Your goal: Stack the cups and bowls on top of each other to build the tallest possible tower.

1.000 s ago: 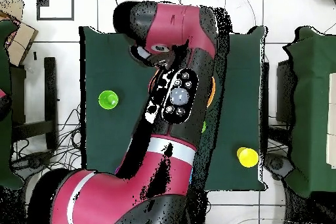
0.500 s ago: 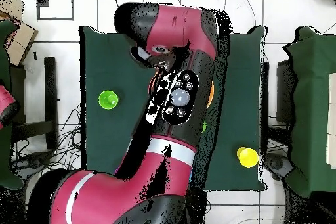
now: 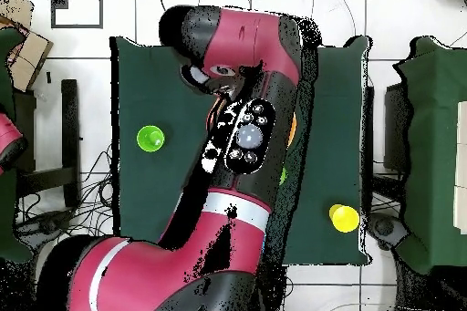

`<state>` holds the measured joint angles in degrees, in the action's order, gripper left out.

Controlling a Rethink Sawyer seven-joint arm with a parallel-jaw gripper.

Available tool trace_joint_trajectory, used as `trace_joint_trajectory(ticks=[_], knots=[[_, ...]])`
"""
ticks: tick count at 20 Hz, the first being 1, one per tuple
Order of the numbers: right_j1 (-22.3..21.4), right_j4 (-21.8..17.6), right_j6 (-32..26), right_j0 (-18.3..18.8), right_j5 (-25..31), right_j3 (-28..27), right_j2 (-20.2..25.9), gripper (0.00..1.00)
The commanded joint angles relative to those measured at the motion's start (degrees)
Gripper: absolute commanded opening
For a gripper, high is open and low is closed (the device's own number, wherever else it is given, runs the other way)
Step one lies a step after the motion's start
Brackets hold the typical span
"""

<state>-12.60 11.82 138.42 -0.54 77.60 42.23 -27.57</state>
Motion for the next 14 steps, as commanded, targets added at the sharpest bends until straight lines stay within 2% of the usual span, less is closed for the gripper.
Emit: trace_joint_trajectory(ticks=[1,14], knots=[[-1.56,1.53,14.44,-1.1,-5.21,6.56,2.8,0.0],[-1.5,2.98,14.38,-1.48,-5.91,7.32,1.62,0.0]])
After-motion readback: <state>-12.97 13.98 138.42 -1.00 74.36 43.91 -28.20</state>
